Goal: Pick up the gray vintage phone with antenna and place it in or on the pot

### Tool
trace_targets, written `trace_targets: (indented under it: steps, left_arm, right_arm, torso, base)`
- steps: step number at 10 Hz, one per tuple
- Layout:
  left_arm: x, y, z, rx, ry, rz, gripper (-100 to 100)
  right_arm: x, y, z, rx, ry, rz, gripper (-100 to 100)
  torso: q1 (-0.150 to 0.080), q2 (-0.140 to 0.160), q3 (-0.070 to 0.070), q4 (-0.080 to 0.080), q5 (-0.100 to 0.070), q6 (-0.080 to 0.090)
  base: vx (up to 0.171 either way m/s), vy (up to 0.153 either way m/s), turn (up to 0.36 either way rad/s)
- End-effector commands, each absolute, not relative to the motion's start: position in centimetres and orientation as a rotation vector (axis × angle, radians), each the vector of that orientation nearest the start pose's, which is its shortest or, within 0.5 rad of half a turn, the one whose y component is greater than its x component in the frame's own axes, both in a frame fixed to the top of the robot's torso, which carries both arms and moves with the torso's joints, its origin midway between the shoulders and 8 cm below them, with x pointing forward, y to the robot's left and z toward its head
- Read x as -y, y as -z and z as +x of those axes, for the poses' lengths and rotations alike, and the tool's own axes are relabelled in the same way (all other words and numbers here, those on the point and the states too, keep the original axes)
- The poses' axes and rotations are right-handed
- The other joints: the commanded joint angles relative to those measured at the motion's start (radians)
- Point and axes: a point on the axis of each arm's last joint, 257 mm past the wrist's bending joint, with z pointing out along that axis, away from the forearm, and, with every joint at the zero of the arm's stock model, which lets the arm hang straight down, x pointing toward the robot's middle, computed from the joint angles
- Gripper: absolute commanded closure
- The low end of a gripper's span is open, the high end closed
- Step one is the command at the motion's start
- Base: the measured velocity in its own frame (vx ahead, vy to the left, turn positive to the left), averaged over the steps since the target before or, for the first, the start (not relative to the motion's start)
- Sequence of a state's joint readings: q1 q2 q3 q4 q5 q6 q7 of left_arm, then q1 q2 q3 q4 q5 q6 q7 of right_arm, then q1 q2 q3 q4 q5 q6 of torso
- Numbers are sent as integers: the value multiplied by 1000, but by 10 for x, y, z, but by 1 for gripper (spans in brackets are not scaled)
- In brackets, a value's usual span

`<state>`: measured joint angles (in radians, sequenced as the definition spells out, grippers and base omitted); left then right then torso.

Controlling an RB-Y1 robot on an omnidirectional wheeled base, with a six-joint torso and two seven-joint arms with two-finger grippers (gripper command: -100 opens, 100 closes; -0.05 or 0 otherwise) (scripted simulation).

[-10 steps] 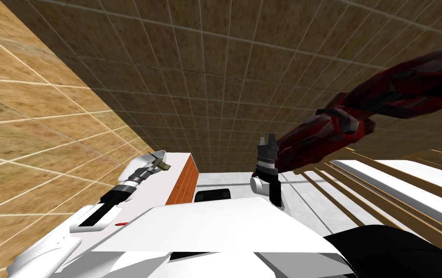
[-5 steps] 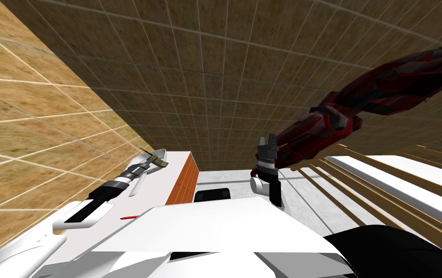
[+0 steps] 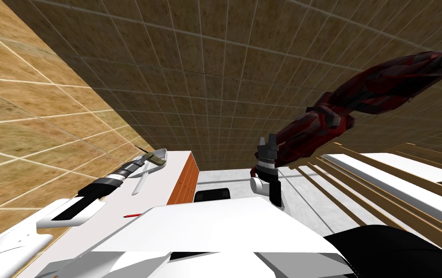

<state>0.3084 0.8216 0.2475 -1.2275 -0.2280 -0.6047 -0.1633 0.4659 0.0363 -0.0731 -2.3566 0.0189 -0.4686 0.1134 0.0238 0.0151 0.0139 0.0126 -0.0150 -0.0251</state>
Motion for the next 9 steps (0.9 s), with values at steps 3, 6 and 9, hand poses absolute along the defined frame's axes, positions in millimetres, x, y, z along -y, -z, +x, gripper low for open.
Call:
trace_targets:
  steps: [3,6,9]
  left_arm:
    - [-590,190,406,-1576,302,-354,100]
    - [-600,177,408,-1563,323,-392,100]
    - [-608,163,410,-1550,349,-424,100]
  right_arm:
    - [298,-64,329,-563,-1136,564,0]
    - [298,-64,329,-563,-1136,564,0]
    - [298,-64,329,-563,-1136,564,0]
  torso:
    - [0,-1,-1,0,0,0]
    - [-2,-1,-1,0,-2,0]
    - [-3,-1,0,0,-2,1]
  base:
    - [-14,42,-27]
    - [-10,31,-23]
    - [-13,26,-30]
